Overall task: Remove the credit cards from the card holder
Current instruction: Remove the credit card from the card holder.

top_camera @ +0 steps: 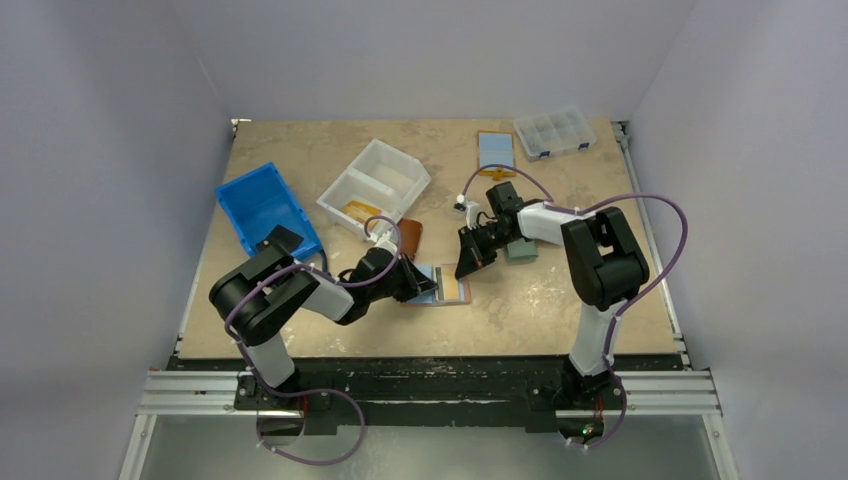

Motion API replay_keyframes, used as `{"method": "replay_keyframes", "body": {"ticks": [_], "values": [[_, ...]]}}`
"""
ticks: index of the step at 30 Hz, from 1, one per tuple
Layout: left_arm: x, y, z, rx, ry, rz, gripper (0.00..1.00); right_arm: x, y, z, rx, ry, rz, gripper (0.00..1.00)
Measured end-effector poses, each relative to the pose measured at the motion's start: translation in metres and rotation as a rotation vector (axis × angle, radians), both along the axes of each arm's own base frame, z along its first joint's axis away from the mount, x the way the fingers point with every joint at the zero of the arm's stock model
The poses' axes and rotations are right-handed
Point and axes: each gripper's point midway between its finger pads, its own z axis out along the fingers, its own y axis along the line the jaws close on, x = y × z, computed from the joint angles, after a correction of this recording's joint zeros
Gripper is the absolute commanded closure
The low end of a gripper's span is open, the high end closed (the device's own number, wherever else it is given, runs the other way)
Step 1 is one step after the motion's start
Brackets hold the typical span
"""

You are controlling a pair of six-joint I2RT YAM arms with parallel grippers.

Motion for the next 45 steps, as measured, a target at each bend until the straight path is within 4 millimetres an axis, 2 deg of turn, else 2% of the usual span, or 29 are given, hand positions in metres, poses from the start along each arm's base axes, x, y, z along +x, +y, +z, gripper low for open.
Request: {"method": "replay_keyframes", "body": {"ticks": [9, 12, 20, 28, 32, 36, 41, 45], "values": [[-0.001, 0.001, 0.0, -0.012, -0.004, 0.007, 1.0, 0.0, 0.0, 0.001, -0.001, -0.006, 0.011, 0.79], [-0.002, 0.002, 0.0, -0.017, -0.01, 0.008, 1.0, -0.002, 0.0, 0.004, 0.008, -0.005, 0.018, 0.78], [-0.003, 0.003, 0.001, -0.024, -0.016, 0.005, 1.0, -0.008, -0.002, 0.004, 0.011, -0.004, 0.047, 0.86], [-0.005, 0.002, 0.002, -0.036, -0.022, -0.002, 0.99, -0.012, -0.004, 0.004, 0.005, 0.01, 0.055, 0.88], [-0.006, 0.001, 0.001, -0.046, -0.026, -0.011, 0.79, -0.012, -0.004, 0.002, 0.0, 0.017, 0.047, 0.95], [-0.006, -0.003, 0.004, -0.072, -0.031, -0.023, 0.73, -0.011, -0.004, 0.002, -0.006, 0.022, 0.037, 0.99], [-0.007, -0.004, 0.005, -0.088, -0.031, -0.026, 0.74, -0.012, -0.004, 0.001, -0.006, 0.03, 0.03, 1.0], [-0.007, -0.004, 0.004, -0.092, -0.026, -0.022, 0.86, -0.012, -0.004, 0.001, 0.0, 0.039, 0.026, 1.0]]}}
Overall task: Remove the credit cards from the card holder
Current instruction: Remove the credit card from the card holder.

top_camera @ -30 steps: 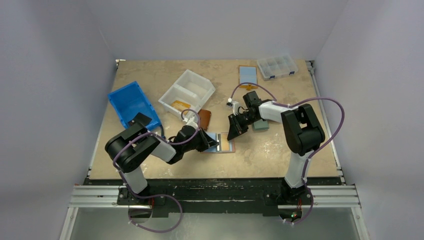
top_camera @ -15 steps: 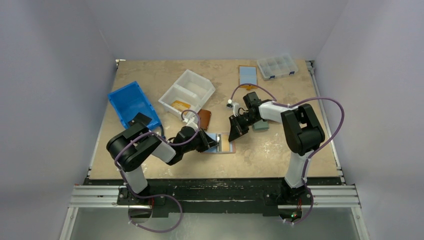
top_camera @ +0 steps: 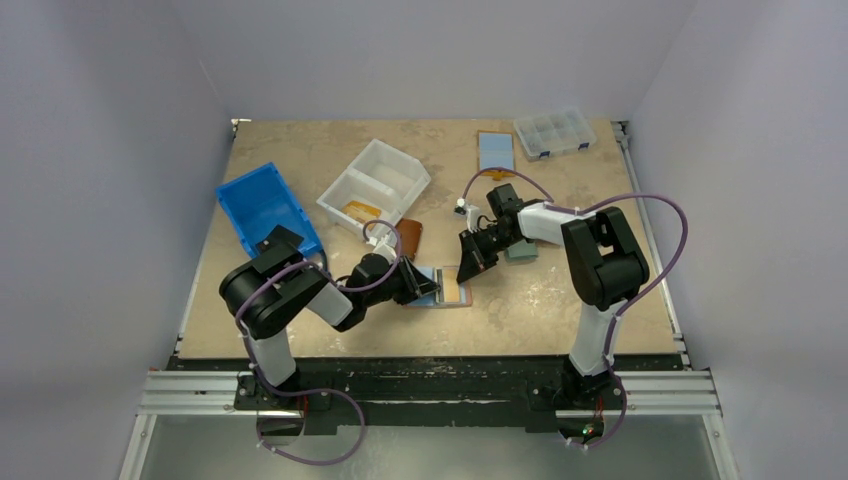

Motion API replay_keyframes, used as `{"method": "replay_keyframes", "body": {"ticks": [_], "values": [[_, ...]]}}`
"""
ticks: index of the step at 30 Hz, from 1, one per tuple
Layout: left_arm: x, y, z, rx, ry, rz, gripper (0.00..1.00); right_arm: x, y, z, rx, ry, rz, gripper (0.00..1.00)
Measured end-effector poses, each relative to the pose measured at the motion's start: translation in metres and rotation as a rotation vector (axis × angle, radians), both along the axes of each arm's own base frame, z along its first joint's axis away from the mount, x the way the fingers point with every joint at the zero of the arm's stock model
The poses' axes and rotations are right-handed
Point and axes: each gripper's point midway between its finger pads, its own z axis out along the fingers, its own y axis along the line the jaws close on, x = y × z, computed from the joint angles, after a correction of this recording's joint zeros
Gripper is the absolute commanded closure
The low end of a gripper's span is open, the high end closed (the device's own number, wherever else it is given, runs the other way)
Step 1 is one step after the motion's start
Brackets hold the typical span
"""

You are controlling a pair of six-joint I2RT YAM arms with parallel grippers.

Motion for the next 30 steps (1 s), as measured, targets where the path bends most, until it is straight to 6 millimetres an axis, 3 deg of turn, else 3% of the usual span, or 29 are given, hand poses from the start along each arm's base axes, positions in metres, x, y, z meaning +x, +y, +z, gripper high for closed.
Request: {"method": "replay_keyframes", "body": {"ticks": [2, 9, 20, 30], "values": [[0.0, 0.001, -0.002, 0.003, 0.004, 0.003, 1.0, 0.0, 0.0, 0.0, 0.0, 0.001, -0.001, 1.0], [0.0, 0.002, -0.004, 0.0, 0.015, 0.007, 1.0, 0.0, -0.001, -0.001, -0.005, 0.001, -0.004, 1.0], [-0.002, 0.02, 0.007, 0.112, -0.046, 0.014, 1.0, 0.006, -0.003, -0.005, -0.053, 0.025, -0.075, 0.88], [-0.009, 0.035, 0.0, 0.165, -0.046, 0.01, 1.0, 0.007, -0.004, -0.006, -0.064, 0.018, -0.074, 0.79]]}}
